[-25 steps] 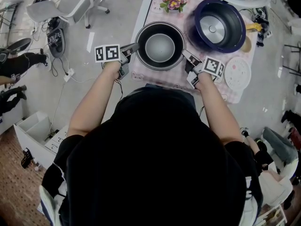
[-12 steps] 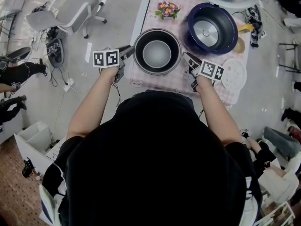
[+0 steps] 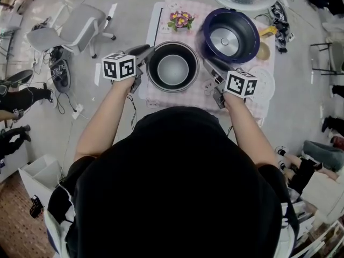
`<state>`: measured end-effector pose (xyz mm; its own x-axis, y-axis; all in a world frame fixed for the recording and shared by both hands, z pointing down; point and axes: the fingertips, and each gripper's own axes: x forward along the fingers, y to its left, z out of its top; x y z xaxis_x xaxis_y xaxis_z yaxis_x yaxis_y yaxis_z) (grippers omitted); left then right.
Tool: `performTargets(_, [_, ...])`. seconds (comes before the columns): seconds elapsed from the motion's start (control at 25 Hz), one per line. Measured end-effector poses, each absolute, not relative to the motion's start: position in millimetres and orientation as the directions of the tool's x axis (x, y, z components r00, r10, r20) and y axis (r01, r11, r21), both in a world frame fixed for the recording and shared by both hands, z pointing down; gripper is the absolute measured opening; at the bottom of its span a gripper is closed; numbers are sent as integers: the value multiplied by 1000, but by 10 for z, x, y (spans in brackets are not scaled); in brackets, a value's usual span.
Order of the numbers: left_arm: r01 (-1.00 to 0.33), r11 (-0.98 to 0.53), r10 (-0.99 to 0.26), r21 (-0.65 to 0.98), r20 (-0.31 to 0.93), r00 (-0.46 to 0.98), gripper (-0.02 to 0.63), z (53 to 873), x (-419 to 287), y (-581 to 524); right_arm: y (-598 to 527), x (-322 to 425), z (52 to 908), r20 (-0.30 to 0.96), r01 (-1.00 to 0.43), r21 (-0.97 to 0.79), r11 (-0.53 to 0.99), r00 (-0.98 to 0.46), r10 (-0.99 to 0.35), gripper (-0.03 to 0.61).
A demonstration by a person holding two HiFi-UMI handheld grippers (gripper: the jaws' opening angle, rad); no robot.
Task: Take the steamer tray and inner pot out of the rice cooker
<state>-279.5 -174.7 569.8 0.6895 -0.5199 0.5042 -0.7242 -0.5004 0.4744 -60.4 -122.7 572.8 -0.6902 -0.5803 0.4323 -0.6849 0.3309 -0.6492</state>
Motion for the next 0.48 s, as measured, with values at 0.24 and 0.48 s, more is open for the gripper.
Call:
performTargets(0.24, [-648,-624,-478,437,443,759,117,5248,-2276,-1795,-1295,-396,5267,407,-741,-552,382,-640,-652,120])
performTargets(0.48, [-569,-717,-423,404,396,815,115,4892,-1759,-1750,-1290,-39,4997,384,-796,-490,356,-564,-731,118])
